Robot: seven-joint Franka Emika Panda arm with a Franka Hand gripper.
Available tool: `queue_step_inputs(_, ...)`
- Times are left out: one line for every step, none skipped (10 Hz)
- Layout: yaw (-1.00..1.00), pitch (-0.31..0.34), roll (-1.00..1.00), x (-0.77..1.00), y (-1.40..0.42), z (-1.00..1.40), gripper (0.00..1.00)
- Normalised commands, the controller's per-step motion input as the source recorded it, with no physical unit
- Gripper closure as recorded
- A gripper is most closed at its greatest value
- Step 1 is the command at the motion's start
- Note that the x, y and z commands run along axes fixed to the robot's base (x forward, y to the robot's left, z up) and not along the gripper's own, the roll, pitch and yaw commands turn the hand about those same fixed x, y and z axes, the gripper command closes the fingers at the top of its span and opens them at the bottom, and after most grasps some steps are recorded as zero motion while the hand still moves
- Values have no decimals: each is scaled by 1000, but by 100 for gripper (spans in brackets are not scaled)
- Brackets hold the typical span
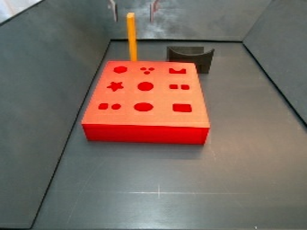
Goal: Pick up the square-circle object. Move up. Rotate the square-circle object. Move to above the board. Insert the square-circle object.
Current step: Rotate the square-circle object.
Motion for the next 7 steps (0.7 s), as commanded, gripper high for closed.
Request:
queue_step_inputs(5,35,89,-23,80,843,0)
queue_step_inputs(-3,59,63,-4,44,535,0)
queue_step_inputs(-7,69,52,7,30,406,0)
queue_step_inputs(-1000,14,5,0,0,0,0)
queue_step_inputs(-1000,13,3,25,6,-144,0)
queue_step_inputs(-1000,11,4,35,16,-97,0)
queue_step_inputs(-1000,9,5,31,16,-56,0)
